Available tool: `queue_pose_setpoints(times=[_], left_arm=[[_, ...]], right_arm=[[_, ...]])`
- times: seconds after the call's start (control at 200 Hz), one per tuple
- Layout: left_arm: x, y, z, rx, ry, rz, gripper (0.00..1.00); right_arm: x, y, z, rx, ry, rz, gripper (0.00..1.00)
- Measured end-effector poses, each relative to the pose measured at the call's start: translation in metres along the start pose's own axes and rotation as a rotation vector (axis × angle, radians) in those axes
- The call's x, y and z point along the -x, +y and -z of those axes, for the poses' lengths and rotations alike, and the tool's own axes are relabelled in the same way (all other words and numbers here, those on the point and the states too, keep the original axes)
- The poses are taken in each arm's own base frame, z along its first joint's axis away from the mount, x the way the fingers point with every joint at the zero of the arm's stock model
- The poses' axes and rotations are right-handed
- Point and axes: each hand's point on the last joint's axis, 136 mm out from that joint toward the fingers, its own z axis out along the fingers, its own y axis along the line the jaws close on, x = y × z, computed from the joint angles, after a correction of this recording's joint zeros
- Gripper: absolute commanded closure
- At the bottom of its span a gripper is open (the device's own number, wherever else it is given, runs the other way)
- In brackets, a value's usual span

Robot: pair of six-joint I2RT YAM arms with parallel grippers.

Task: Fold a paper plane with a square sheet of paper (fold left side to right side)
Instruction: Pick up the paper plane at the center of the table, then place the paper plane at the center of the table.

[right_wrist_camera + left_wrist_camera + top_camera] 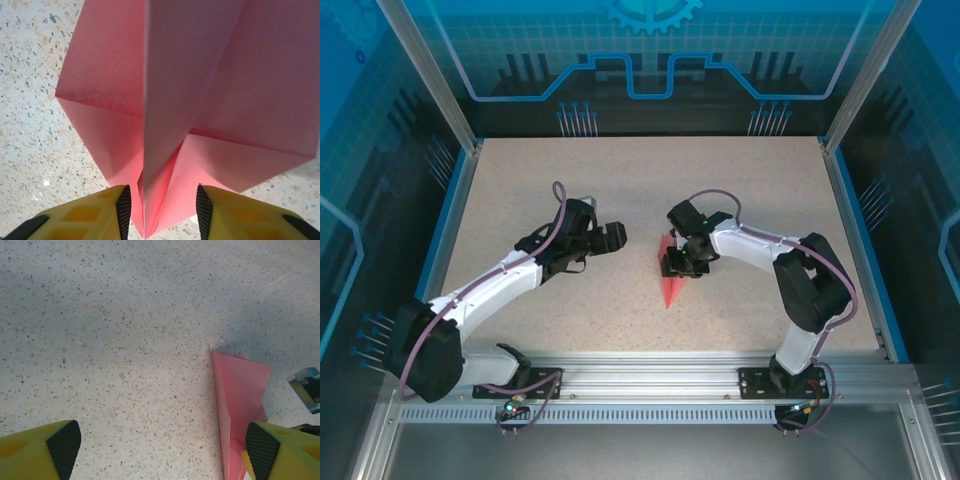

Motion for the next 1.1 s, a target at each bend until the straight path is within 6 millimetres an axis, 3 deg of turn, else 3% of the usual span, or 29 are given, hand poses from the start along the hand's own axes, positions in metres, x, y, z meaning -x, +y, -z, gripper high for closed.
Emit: queue_pose_setpoints(times=[0.14, 0.345, 0.5, 0.62, 0.74, 0.945, 1.1], left_arm=[[0.002, 0.001, 0.001, 0.000, -0.005, 0.003, 0.11], [0.003, 0.001, 0.003, -0.001, -0.009, 0.005, 0.10], [0.007, 0.001, 0.009, -0.001, -0.028, 0.005, 0.09], [0.011, 0.000, 0.013, -0.005, -0.044, 0.003, 0.07], [0.010, 0.002, 0.014, 0.001, -0.041, 0.000, 0.07], [0.007, 0.005, 0.014, 0.012, -0.030, 0.000, 0.06], [0.007, 0.005, 0.014, 0.012, -0.029, 0.000, 0.05]], right_arm=[[0.002, 0.004, -0.004, 0.004, 0.011, 0.005, 0.68], [0.004, 0.004, -0.009, -0.010, 0.028, 0.010, 0.94], [0.015, 0.008, 0.005, -0.033, 0.010, 0.017, 0.96], [0.040, 0.017, 0.026, -0.034, -0.039, 0.040, 0.96], [0.078, 0.016, 0.042, -0.048, -0.092, 0.040, 0.96], [0.146, -0.012, 0.048, -0.129, -0.135, 0.020, 0.96], [0.174, -0.032, 0.042, -0.188, -0.127, 0.012, 0.95]])
